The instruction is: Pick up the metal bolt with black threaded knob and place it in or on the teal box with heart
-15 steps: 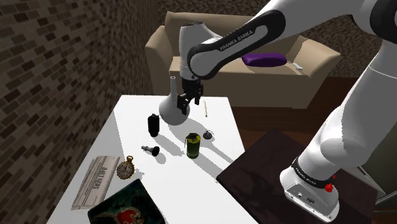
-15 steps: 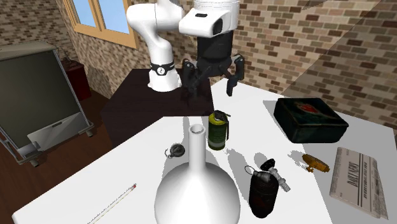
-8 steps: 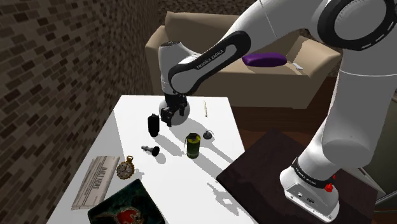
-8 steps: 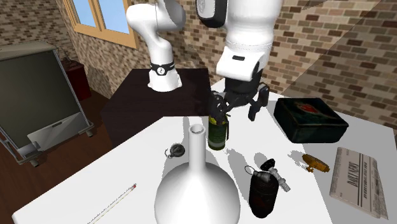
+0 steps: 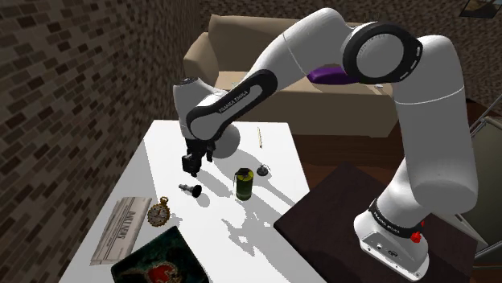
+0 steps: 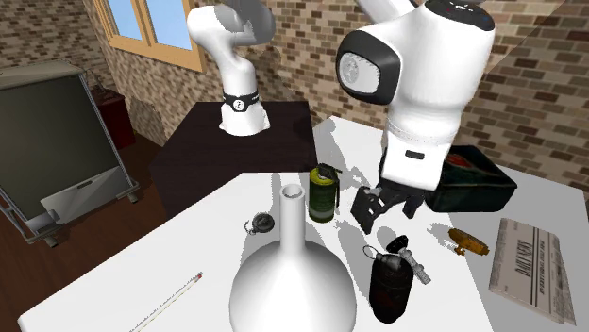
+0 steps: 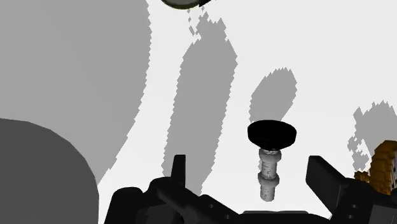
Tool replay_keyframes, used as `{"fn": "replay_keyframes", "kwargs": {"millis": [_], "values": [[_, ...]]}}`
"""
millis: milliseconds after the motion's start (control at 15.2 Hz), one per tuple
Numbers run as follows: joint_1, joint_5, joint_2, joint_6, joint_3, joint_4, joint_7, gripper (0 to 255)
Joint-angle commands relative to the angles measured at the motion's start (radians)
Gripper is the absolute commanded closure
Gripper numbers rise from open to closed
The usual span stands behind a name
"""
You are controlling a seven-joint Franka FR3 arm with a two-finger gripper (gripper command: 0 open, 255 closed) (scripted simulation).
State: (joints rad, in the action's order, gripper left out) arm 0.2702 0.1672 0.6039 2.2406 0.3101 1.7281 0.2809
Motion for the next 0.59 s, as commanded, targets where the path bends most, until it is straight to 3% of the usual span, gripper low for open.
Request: {"fn": "replay_keyframes", "kwargs": {"millis": [0,264,528], "values": [[0.033,0.016,0.081,-0.012,-0.004,-0.085,0.009,0],[0.094,0.039,0.243,-0.053,-0.011,-0.276,0.007,0],[0.100,0.044,0.271,-0.030,-0.017,-0.281,0.009,0]]}}
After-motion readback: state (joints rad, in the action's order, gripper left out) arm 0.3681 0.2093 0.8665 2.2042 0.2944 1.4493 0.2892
